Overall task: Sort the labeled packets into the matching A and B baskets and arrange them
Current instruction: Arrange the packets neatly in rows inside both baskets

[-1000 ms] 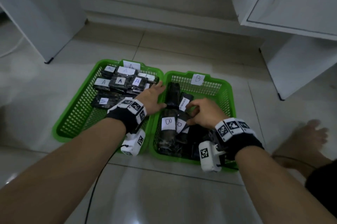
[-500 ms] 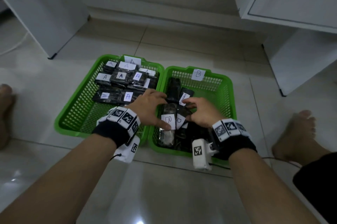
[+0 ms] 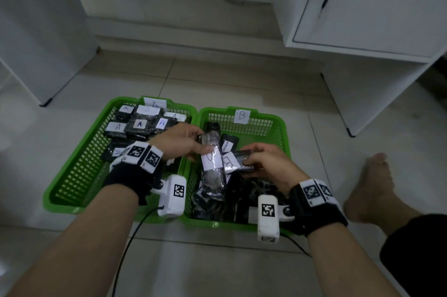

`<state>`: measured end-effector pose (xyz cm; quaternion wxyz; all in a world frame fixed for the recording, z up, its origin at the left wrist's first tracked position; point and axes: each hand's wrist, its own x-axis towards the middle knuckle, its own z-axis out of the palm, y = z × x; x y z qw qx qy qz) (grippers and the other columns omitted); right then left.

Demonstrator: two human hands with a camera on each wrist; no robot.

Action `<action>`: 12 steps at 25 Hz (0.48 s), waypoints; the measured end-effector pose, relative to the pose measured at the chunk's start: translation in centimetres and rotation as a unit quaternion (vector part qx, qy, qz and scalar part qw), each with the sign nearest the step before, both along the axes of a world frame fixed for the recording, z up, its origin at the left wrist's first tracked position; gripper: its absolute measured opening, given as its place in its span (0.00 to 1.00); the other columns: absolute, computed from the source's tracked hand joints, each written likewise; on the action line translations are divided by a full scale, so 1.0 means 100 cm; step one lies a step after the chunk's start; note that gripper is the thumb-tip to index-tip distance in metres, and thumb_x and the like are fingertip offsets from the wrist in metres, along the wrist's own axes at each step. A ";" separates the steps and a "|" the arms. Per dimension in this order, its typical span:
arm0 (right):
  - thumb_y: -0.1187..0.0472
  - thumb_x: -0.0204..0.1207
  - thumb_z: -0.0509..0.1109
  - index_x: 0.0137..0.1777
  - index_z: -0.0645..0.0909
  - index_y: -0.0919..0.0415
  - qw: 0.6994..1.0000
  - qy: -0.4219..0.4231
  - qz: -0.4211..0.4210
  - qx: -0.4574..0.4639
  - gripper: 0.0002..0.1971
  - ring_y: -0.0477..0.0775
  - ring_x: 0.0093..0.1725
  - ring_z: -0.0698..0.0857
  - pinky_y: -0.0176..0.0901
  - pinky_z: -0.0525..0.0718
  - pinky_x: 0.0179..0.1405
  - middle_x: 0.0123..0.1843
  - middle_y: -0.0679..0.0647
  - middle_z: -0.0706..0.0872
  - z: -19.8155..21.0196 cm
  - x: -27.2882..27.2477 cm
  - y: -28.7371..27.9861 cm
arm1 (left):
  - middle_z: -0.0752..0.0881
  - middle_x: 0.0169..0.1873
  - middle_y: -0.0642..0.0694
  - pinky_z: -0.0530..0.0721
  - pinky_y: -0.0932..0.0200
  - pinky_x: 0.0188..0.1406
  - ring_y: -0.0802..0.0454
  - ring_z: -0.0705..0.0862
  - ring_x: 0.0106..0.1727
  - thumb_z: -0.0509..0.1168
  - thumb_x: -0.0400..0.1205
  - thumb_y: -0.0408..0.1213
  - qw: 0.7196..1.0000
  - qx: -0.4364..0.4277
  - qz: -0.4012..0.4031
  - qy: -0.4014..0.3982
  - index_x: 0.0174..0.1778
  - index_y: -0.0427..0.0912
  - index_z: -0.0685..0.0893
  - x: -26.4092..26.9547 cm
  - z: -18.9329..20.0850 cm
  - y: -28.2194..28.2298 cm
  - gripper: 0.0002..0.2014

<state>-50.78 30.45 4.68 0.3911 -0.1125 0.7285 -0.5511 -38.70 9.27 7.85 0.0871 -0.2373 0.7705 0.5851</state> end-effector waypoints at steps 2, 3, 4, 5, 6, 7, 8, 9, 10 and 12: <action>0.76 0.75 0.68 0.51 0.84 0.68 0.999 -0.009 -0.044 -0.020 0.08 0.60 0.35 0.89 0.49 0.90 0.32 0.44 0.65 0.90 0.003 0.000 0.001 | 0.92 0.52 0.41 0.91 0.50 0.46 0.43 0.90 0.55 0.72 0.80 0.33 0.995 0.085 0.054 0.012 0.59 0.37 0.83 -0.003 -0.003 0.003 0.12; 0.76 0.75 0.68 0.49 0.83 0.69 0.997 -0.013 -0.068 -0.036 0.07 0.59 0.33 0.88 0.49 0.90 0.29 0.42 0.64 0.89 0.004 0.000 0.001 | 0.92 0.52 0.41 0.91 0.48 0.46 0.43 0.90 0.55 0.71 0.81 0.33 0.989 0.121 0.078 0.027 0.60 0.37 0.82 -0.003 -0.003 0.005 0.12; 0.76 0.75 0.68 0.49 0.81 0.68 0.995 -0.017 -0.087 -0.055 0.06 0.60 0.32 0.88 0.50 0.90 0.30 0.42 0.64 0.89 0.006 -0.001 0.001 | 0.92 0.53 0.41 0.91 0.47 0.46 0.42 0.91 0.55 0.70 0.82 0.33 0.983 0.144 0.100 0.045 0.61 0.38 0.81 -0.005 -0.002 0.006 0.13; 0.76 0.75 0.68 0.48 0.79 0.68 0.992 -0.021 -0.101 -0.072 0.06 0.61 0.34 0.88 0.54 0.91 0.35 0.43 0.64 0.90 0.009 -0.003 0.001 | 0.92 0.53 0.41 0.91 0.47 0.46 0.42 0.91 0.55 0.69 0.83 0.34 0.977 0.159 0.125 0.063 0.63 0.38 0.80 -0.006 0.000 0.008 0.13; 0.76 0.75 0.69 0.48 0.78 0.68 0.990 -0.026 -0.110 -0.083 0.06 0.63 0.37 0.90 0.58 0.92 0.42 0.45 0.65 0.91 0.012 -0.004 0.000 | 0.92 0.53 0.40 0.91 0.46 0.46 0.41 0.91 0.55 0.69 0.83 0.34 0.968 0.174 0.160 0.081 0.64 0.38 0.79 -0.008 0.001 0.010 0.14; 0.77 0.74 0.69 0.49 0.77 0.67 0.989 -0.026 -0.114 -0.093 0.08 0.65 0.39 0.91 0.61 0.92 0.48 0.46 0.66 0.91 0.017 -0.004 0.001 | 0.91 0.53 0.39 0.91 0.45 0.46 0.39 0.91 0.54 0.69 0.83 0.34 0.955 0.191 0.202 0.099 0.65 0.37 0.78 -0.009 0.002 0.012 0.15; 0.78 0.73 0.70 0.49 0.76 0.66 0.989 -0.016 -0.114 -0.093 0.10 0.67 0.40 0.91 0.64 0.92 0.52 0.48 0.68 0.91 0.020 -0.003 0.001 | 0.91 0.54 0.38 0.91 0.43 0.46 0.38 0.91 0.53 0.69 0.84 0.35 0.941 0.206 0.242 0.115 0.66 0.36 0.77 -0.010 0.004 0.014 0.16; 0.79 0.71 0.71 0.50 0.76 0.66 0.990 -0.002 -0.113 -0.084 0.12 0.67 0.40 0.92 0.65 0.92 0.53 0.50 0.70 0.91 0.023 -0.002 0.001 | 0.90 0.54 0.37 0.92 0.42 0.46 0.37 0.92 0.51 0.69 0.84 0.36 0.929 0.213 0.275 0.128 0.66 0.36 0.76 -0.010 0.005 0.015 0.17; 0.80 0.70 0.71 0.51 0.76 0.66 0.991 0.012 -0.110 -0.076 0.14 0.67 0.39 0.92 0.65 0.92 0.52 0.50 0.70 0.91 0.026 -0.001 0.001 | 0.90 0.54 0.37 0.92 0.42 0.45 0.38 0.92 0.50 0.69 0.84 0.36 0.921 0.212 0.297 0.138 0.66 0.35 0.76 -0.010 0.006 0.014 0.17; 0.79 0.71 0.71 0.54 0.77 0.67 0.990 0.021 -0.114 -0.079 0.15 0.64 0.40 0.91 0.65 0.92 0.52 0.51 0.67 0.90 0.030 0.002 0.002 | 0.90 0.55 0.37 0.92 0.44 0.44 0.38 0.92 0.51 0.70 0.83 0.38 0.916 0.203 0.312 0.150 0.66 0.37 0.78 -0.008 0.007 0.011 0.17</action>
